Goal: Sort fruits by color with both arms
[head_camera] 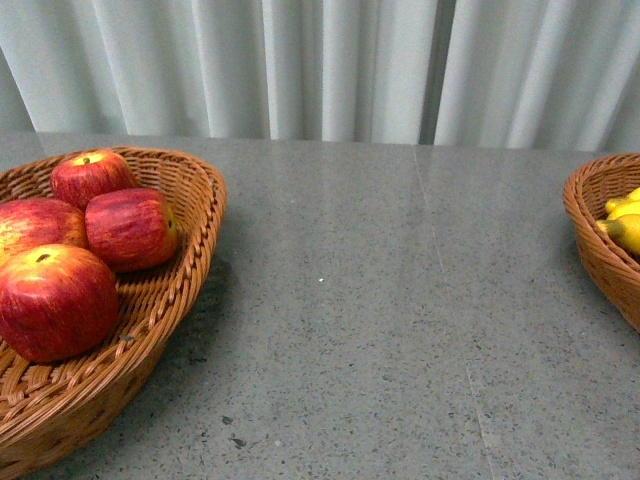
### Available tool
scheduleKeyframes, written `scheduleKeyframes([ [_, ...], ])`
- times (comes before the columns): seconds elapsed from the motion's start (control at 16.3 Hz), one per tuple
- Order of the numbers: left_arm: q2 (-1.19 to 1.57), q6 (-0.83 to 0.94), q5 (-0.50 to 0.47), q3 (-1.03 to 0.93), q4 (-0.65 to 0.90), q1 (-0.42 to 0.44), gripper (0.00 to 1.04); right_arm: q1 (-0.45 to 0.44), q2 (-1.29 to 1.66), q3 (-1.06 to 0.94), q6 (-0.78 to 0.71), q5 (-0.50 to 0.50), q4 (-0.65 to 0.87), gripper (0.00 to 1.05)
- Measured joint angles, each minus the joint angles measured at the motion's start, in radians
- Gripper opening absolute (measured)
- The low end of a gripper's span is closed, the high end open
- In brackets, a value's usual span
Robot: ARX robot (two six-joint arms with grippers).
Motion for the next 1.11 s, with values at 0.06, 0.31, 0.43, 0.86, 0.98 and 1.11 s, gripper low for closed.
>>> scheduleKeyframes([
  [0.06,0.000,0.000,0.000,0.000,0.000,0.000,0.98,0.010,-0.080,-0.047,0.076,-0.014,0.048,0.98],
  [0.31,0.000,0.000,0.000,0.000,0.000,0.000,0.98,-0.026,-0.455,-0.327,0.174,0.261,-0.031,0.78],
  [0.43,0.000,0.000,0.000,0.000,0.000,0.000,0.98,-0.126,-0.728,-0.555,0.163,0.328,-0.101,0.50],
  [0.86,0.000,0.000,0.000,0.000,0.000,0.000,0.98,0.049,-1.126,-0.846,0.152,0.485,-0.170,0.02],
  [0.98,0.000,0.000,0.000,0.000,0.000,0.000,0.98,0.096,-1.145,-0.873,0.152,0.531,-0.171,0.02],
  [1.11,0.000,0.000,0.000,0.000,0.000,0.000,0.98,0.165,-1.159,-0.882,0.152,0.616,-0.172,0.02],
])
